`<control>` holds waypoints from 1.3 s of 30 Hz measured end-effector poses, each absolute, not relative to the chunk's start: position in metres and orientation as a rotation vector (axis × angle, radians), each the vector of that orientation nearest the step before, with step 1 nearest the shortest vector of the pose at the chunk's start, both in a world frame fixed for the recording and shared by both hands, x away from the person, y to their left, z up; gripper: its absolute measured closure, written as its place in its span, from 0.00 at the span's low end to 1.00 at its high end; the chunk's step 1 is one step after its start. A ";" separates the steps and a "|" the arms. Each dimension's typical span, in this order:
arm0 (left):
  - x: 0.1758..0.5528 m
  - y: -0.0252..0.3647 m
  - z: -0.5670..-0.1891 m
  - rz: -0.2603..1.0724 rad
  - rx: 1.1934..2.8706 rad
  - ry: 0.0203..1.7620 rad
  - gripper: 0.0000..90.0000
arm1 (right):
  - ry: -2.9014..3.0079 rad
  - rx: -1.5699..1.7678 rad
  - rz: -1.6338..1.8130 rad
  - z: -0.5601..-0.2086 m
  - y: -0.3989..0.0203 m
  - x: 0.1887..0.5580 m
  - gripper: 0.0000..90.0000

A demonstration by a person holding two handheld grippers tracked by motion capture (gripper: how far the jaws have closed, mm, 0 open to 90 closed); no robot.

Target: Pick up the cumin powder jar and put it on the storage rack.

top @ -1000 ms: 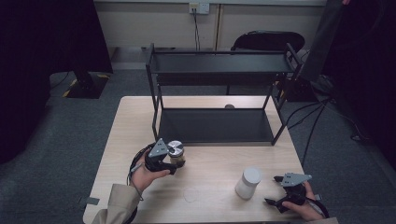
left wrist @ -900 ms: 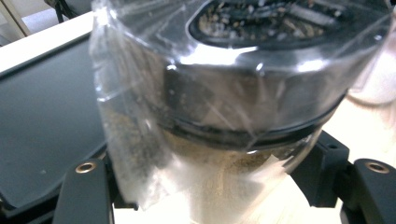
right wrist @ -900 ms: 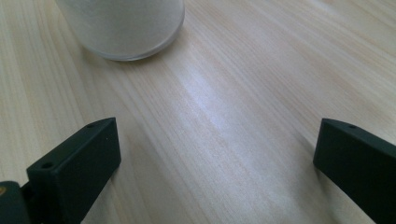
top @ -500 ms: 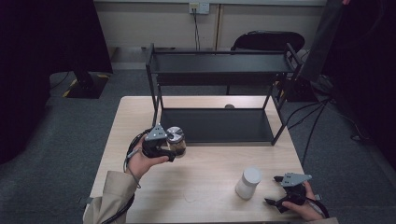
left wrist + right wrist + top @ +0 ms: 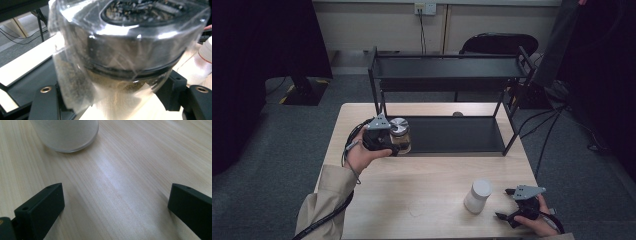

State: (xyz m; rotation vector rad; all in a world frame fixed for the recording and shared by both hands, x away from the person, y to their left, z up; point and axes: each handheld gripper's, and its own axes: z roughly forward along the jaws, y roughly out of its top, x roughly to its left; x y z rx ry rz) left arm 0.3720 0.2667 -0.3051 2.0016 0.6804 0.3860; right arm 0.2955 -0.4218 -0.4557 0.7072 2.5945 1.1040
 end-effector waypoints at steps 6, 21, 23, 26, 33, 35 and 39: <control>0.379 0.265 -0.284 0.400 1.995 0.692 0.34 | 2.595 0.707 1.104 -0.456 -0.422 0.296 0.00; 0.395 0.255 -0.228 0.436 2.013 0.702 0.34 | 2.597 0.707 1.104 -0.456 -0.422 0.296 0.00; 0.396 0.254 -0.222 0.442 2.008 0.704 0.34 | 2.596 0.705 1.104 -0.456 -0.422 0.296 0.00; 0.399 0.251 -0.211 0.460 2.023 0.703 0.34 | 2.597 0.705 1.104 -0.456 -0.422 0.296 0.00; 0.409 0.244 -0.189 0.476 2.019 0.720 0.34 | 2.597 0.705 1.104 -0.456 -0.422 0.296 0.00; 0.412 0.243 -0.185 0.481 2.015 0.723 0.34 | 2.597 0.705 1.105 -0.456 -0.422 0.296 0.00; 0.416 0.240 -0.180 0.473 1.989 0.742 0.34 | 2.597 0.704 1.104 -0.456 -0.422 0.296 0.00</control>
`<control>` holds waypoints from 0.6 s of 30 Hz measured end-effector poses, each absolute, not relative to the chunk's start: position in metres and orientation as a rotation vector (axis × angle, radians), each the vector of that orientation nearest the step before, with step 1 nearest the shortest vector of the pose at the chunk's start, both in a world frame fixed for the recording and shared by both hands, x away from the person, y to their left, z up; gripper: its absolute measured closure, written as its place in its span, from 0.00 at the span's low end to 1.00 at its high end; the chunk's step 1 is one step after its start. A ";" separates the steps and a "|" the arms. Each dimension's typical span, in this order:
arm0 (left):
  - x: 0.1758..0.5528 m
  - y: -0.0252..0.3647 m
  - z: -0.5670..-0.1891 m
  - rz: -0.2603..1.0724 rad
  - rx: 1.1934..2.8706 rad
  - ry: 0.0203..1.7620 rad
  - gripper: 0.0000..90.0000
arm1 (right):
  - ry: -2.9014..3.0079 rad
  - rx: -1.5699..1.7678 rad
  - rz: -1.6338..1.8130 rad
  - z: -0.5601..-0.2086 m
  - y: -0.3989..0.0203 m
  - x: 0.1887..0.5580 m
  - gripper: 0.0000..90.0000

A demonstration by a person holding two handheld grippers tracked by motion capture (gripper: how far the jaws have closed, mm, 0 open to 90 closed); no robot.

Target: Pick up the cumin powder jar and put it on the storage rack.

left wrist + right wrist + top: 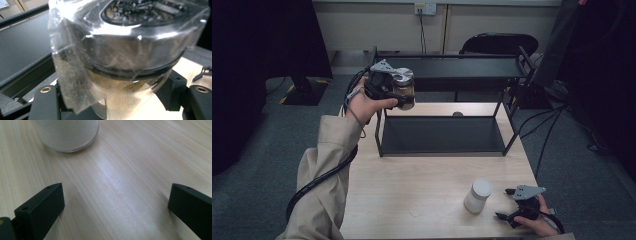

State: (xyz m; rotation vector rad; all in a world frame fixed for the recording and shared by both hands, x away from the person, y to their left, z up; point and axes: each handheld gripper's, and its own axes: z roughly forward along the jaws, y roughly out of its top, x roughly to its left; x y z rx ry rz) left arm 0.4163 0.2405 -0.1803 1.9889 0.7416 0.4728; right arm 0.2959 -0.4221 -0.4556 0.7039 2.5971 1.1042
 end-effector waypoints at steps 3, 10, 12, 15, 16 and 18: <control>0.420 0.237 -0.173 0.482 1.996 0.754 0.34 | 2.597 0.704 1.105 -0.456 -0.422 0.296 0.00; 0.428 0.230 -0.157 0.509 1.993 0.777 0.34 | 2.598 0.702 1.105 -0.456 -0.422 0.296 0.00; 0.432 0.227 -0.153 0.505 1.991 0.791 0.34 | 2.598 0.702 1.105 -0.456 -0.422 0.296 0.00; 0.438 0.224 -0.148 0.504 1.990 0.797 0.34 | 2.599 0.700 1.105 -0.456 -0.422 0.296 0.00; 0.443 0.219 -0.142 0.521 1.997 0.802 0.34 | 2.599 0.700 1.105 -0.456 -0.422 0.296 0.00; 0.443 0.219 -0.142 0.516 1.991 0.807 0.34 | 2.599 0.701 1.105 -0.456 -0.422 0.296 0.00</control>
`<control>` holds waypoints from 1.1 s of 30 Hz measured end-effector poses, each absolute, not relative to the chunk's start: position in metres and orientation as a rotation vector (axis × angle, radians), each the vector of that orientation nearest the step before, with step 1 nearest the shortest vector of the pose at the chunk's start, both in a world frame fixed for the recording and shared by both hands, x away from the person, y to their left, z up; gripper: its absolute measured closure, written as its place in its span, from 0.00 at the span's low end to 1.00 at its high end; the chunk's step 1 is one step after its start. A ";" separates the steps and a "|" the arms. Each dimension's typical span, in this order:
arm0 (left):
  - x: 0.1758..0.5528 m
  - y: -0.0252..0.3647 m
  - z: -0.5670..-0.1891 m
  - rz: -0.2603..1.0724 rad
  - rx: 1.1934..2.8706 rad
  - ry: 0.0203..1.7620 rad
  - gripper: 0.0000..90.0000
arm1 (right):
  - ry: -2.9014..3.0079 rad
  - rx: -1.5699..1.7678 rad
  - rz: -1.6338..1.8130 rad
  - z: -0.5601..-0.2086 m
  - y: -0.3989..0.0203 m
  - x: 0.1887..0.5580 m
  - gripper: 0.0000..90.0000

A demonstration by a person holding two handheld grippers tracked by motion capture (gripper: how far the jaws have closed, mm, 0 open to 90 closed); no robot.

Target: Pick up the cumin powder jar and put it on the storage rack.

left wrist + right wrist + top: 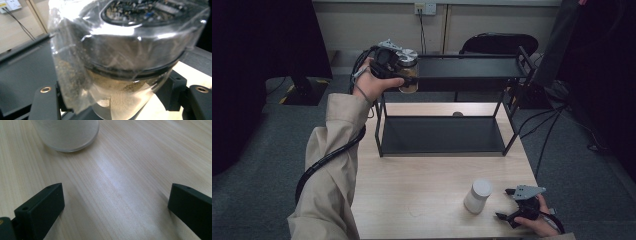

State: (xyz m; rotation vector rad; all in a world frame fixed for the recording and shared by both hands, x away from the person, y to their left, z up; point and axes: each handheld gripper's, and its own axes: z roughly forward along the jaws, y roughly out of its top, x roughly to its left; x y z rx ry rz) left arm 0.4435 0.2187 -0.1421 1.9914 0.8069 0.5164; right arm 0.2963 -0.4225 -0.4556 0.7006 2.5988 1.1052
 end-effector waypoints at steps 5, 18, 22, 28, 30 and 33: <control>0.455 0.212 -0.132 0.521 1.991 0.815 0.34 | 2.599 0.701 1.105 -0.456 -0.422 0.296 0.00; 0.474 0.203 -0.128 0.572 1.973 0.890 0.34 | 2.599 0.700 1.105 -0.456 -0.422 0.296 0.00; 0.481 0.203 -0.130 0.581 1.963 0.921 0.34 | 2.599 0.700 1.105 -0.456 -0.422 0.296 0.00; 0.488 0.199 -0.133 0.613 1.945 0.965 0.34 | 2.599 0.700 1.105 -0.456 -0.422 0.296 0.00; 0.491 0.197 -0.134 0.625 1.953 0.969 0.34 | 2.599 0.700 1.105 -0.456 -0.422 0.296 0.00; 0.494 0.195 -0.135 0.627 1.952 0.980 0.34 | 2.599 0.700 1.105 -0.456 -0.422 0.296 0.00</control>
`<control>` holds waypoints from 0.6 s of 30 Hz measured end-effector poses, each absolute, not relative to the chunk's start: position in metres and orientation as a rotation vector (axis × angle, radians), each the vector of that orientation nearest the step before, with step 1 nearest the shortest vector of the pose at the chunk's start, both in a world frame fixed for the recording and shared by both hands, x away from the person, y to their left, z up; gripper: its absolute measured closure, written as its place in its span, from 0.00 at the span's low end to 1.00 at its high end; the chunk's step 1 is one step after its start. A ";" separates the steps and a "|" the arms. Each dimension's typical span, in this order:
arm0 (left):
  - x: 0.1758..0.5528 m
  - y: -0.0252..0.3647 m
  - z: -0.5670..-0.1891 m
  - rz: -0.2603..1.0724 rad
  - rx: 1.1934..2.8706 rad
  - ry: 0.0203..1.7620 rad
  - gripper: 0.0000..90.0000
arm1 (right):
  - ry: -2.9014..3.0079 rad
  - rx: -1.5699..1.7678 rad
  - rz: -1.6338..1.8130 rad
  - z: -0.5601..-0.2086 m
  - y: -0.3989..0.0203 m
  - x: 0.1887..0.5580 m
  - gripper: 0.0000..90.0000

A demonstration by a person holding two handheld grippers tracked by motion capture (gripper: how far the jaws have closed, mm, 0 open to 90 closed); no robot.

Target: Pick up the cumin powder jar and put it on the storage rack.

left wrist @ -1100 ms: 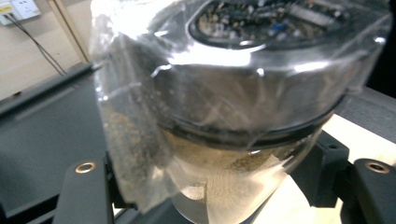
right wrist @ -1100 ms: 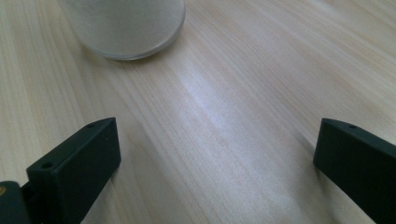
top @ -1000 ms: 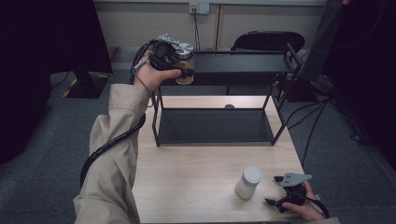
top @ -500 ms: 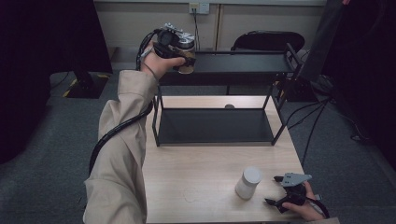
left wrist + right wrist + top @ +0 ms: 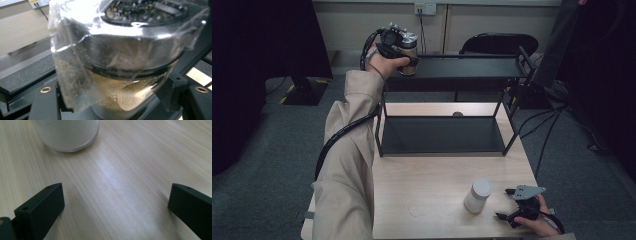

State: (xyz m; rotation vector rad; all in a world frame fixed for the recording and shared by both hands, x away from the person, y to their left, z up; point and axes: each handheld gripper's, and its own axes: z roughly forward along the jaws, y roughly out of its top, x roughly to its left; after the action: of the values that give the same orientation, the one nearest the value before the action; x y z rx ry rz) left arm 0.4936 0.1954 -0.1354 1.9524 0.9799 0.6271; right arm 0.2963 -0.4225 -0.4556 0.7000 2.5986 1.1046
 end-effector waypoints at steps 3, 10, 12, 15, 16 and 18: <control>0.495 0.193 -0.138 0.640 1.952 0.990 0.34 | 2.598 0.700 1.104 -0.456 -0.422 0.296 0.00; 0.499 0.191 -0.145 0.636 1.938 0.989 0.34 | 2.599 0.700 1.104 -0.456 -0.422 0.296 0.00; 0.500 0.191 -0.145 0.630 1.940 0.982 0.34 | 2.599 0.700 1.104 -0.456 -0.422 0.296 0.00; 0.502 0.191 -0.145 0.624 1.935 0.992 0.34 | 2.598 0.700 1.104 -0.456 -0.422 0.296 0.00; 0.502 0.190 -0.146 0.632 1.935 0.994 0.34 | 2.598 0.700 1.104 -0.456 -0.422 0.296 0.00; 0.502 0.191 -0.147 0.634 1.930 0.994 0.34 | 2.598 0.700 1.105 -0.456 -0.422 0.296 0.00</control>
State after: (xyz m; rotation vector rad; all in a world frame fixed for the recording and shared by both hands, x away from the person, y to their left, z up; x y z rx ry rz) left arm 0.5021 0.1906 -0.1466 1.9299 0.9937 0.6336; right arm 0.2959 -0.4225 -0.4556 0.6998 2.5984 1.1045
